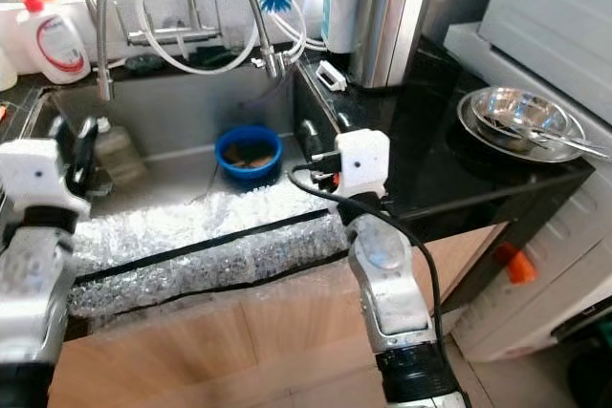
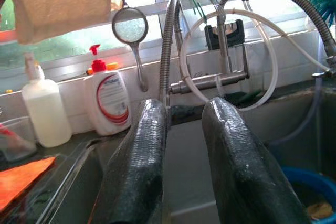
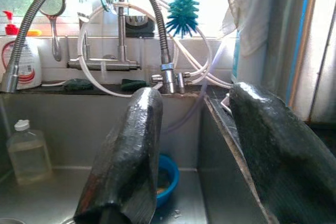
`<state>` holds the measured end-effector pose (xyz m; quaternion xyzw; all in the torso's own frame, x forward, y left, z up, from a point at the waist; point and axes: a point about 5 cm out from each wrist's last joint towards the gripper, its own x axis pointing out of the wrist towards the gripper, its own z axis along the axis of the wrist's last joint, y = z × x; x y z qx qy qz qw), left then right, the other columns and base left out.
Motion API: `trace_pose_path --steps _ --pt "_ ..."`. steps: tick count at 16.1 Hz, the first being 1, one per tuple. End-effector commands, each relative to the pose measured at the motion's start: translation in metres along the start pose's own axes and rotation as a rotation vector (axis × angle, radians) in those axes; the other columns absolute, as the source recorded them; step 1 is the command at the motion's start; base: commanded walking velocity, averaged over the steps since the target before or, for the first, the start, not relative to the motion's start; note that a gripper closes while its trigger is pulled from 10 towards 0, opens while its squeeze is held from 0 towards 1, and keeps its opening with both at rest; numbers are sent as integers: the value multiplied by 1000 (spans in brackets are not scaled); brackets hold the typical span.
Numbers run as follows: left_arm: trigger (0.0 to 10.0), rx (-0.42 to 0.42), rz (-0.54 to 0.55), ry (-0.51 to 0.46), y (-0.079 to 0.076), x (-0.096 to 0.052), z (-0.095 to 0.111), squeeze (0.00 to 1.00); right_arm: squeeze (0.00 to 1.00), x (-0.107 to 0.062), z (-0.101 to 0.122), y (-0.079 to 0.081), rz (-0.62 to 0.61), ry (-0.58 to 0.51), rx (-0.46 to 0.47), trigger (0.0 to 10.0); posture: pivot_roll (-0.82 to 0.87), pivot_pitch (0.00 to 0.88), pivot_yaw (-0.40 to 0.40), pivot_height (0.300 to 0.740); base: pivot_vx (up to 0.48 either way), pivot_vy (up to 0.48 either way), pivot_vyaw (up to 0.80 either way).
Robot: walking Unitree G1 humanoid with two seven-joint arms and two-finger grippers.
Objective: Kitchen organization
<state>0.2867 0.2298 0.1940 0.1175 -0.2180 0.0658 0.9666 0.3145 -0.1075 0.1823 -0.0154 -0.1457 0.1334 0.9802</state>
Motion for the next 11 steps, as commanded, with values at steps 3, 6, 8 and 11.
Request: trace_pose_path --steps 3,6,8,11 --pt "10000 -5 -13 9 -11 2 4 0 0 2 5 -3 -19 -17 9 10000 -6 0 -9 740 0 0 0" --pt "10000 -25 -33 22 -22 8 4 0 0 3 7 -1 -5 -22 -13 10000 -16 0 -2 740 0 0 0" --pt "10000 -16 -42 25 -27 11 4 0 0 4 8 0 0 -25 -30 10000 -18 0 -4 740 0 0 616" --pt "10000 7 -55 47 -32 11 2 0 0 4 9 1 10 -33 -12 10000 -15 0 -6 740 0 -221 260"
